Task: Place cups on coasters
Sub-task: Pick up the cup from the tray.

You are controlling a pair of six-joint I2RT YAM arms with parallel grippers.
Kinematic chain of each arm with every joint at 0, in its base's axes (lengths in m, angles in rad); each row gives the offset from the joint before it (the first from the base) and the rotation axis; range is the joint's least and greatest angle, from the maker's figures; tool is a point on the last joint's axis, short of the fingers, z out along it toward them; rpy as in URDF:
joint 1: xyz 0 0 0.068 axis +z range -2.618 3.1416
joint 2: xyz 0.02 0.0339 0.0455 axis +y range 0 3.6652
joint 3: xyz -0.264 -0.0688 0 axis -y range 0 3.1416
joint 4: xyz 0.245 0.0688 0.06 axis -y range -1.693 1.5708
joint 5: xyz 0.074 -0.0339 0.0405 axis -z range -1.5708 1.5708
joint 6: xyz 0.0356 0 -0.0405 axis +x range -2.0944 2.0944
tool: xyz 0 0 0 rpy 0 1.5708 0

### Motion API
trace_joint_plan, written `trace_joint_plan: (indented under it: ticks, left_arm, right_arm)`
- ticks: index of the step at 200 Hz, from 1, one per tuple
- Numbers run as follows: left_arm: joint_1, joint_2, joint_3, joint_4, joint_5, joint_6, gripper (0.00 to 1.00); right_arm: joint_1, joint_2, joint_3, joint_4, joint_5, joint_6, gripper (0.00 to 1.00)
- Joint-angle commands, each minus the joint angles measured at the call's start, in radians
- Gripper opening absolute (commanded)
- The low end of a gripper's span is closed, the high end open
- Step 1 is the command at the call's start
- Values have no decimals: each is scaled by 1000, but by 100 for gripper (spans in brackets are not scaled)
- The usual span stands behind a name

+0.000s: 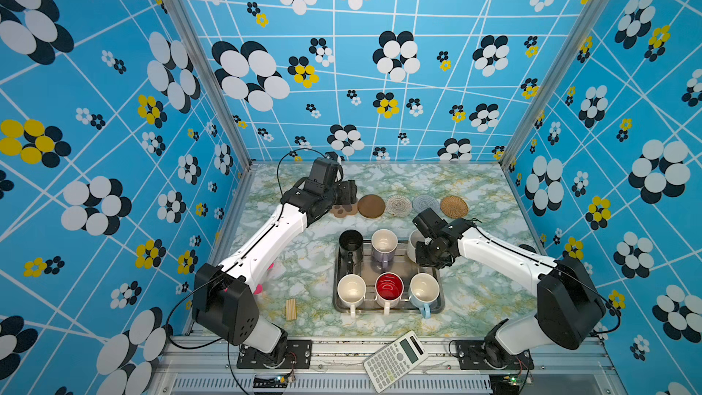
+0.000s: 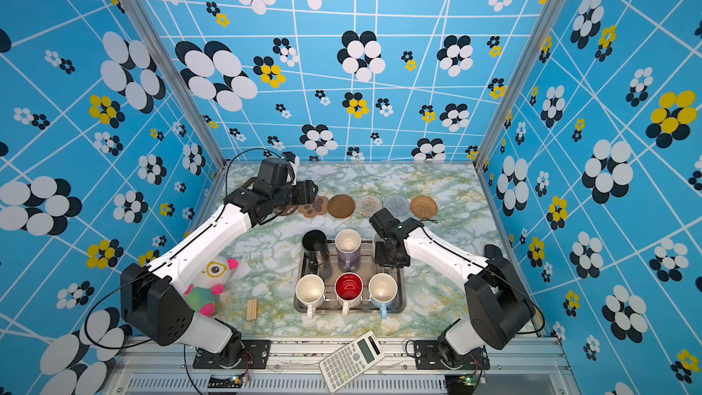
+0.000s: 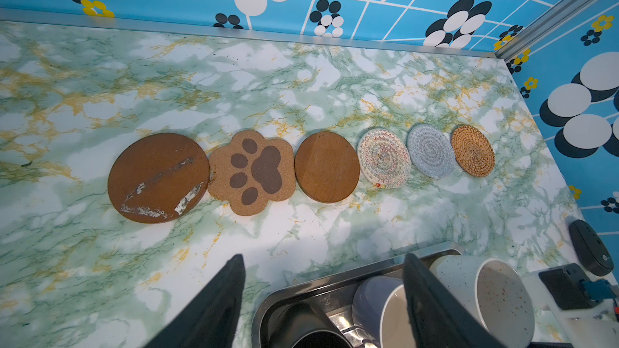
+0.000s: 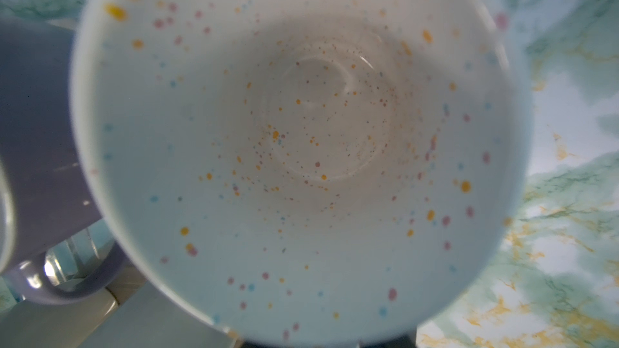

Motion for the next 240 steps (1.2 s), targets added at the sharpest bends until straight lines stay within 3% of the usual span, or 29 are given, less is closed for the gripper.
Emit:
trace_joint_plan:
  ticks: [1,33,72,169,240]
  left_arm:
    - [-6,-19,0,-12,-3,16,75]
    - [-7,-16,-1,-12,-4,15,75]
    - [-6,-16,-3,-12,-3,15,75]
    - [-6,-21,-14,-3,-9,14,76]
    - [-5,-28,-23,0,-16,17,75]
  right_arm:
    - [6,19,29,6,29,4,30]
    - [6,30,28,11,26,4,24]
    - [6,23,34,-5,42,0,0]
    - [15,-43,164,-102,127,-71,0]
    - [3,14,304,-135,171,-174,0]
